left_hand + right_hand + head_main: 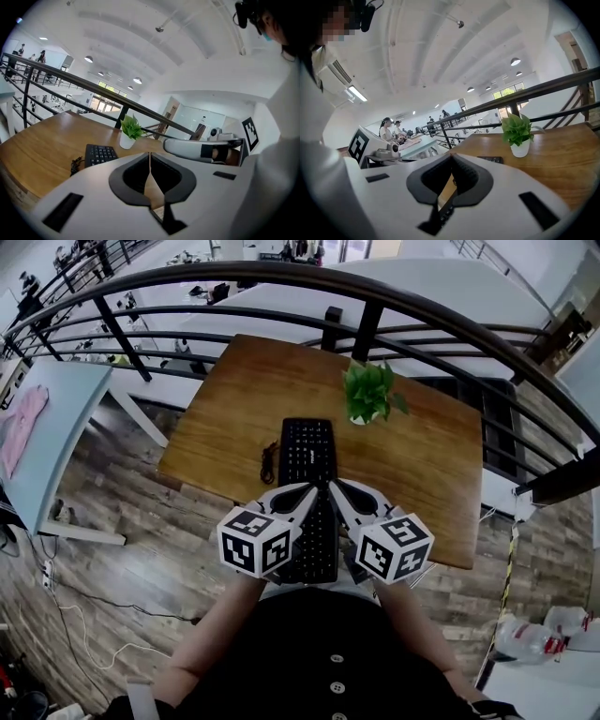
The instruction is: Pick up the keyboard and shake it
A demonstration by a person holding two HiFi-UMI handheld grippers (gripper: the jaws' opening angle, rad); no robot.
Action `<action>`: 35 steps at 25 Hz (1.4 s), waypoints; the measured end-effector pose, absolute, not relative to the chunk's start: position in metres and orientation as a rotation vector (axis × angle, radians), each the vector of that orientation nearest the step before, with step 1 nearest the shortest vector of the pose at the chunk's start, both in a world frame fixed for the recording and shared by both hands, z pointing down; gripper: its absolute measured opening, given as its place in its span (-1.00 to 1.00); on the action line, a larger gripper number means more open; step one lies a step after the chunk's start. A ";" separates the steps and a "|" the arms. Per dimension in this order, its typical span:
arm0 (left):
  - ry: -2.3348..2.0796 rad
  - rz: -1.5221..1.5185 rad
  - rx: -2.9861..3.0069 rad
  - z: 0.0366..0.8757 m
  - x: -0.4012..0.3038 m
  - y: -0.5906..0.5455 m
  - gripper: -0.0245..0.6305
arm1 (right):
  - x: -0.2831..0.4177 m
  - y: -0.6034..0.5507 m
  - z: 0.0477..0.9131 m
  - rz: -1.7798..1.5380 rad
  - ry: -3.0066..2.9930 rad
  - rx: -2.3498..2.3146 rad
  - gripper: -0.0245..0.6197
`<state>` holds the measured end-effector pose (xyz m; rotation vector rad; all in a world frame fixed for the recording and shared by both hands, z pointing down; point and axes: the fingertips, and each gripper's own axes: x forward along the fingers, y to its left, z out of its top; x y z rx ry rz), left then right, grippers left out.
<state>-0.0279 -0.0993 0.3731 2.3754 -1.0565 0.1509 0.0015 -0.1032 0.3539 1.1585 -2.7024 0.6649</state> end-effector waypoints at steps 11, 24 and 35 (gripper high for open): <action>-1.120 0.149 2.358 0.370 -0.037 -0.108 -0.86 | -0.004 -0.104 0.358 0.693 -2.714 1.136 -0.84; -1.124 0.201 2.330 0.382 -0.040 -0.107 -0.86 | -0.002 -0.102 0.368 0.690 -2.682 1.129 -0.84; -1.093 0.235 2.337 0.391 -0.034 -0.101 -0.86 | -0.001 -0.099 0.382 0.749 -2.660 1.111 -0.84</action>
